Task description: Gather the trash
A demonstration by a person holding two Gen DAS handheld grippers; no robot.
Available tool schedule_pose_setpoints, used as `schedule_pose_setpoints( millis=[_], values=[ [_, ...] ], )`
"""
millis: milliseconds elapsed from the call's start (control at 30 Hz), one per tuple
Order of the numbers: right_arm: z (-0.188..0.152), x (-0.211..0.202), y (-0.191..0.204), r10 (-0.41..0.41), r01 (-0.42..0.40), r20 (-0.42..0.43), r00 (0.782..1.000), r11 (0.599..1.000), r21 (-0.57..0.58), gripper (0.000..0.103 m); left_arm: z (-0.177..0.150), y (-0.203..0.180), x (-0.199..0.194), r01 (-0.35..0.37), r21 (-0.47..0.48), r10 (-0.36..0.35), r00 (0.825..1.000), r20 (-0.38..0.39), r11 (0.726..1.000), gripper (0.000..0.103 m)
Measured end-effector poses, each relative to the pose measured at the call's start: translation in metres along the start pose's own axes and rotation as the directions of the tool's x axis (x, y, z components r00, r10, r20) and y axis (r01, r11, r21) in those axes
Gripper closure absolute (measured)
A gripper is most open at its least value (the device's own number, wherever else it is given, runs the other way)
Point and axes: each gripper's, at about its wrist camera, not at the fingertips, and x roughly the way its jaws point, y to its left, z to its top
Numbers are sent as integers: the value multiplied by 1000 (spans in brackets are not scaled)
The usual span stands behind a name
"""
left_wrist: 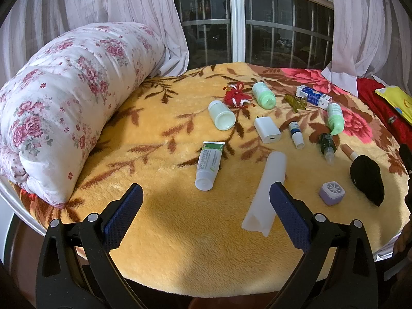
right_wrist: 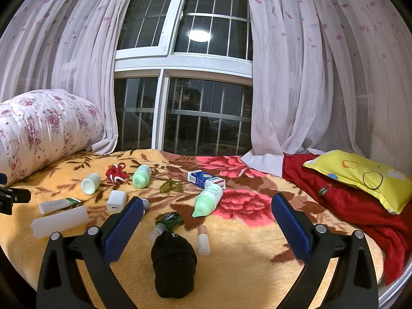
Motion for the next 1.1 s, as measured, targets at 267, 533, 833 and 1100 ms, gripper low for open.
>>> schedule_pose_setpoints(
  millis=[267, 533, 833, 1100],
  values=[
    [1, -2, -1, 0, 0, -1, 1000, 1000, 2, 5, 0, -1, -1, 1, 1, -1, 1000, 0, 1000, 7],
    [-3, -1, -4, -12, 12, 9, 1000, 1000, -5, 5, 3, 30, 11, -15, -31, 15, 1000, -2, 999, 7],
    [-5, -4, 1, -4, 5, 21, 1000, 999, -33, 5, 18, 41, 40, 0, -21, -1, 999, -49, 1000, 7],
    [-5, -9, -5, -1, 1, 31, 1000, 1000, -14, 5, 29, 16, 101, 37, 40, -31, 990, -139, 999, 8]
  ],
)
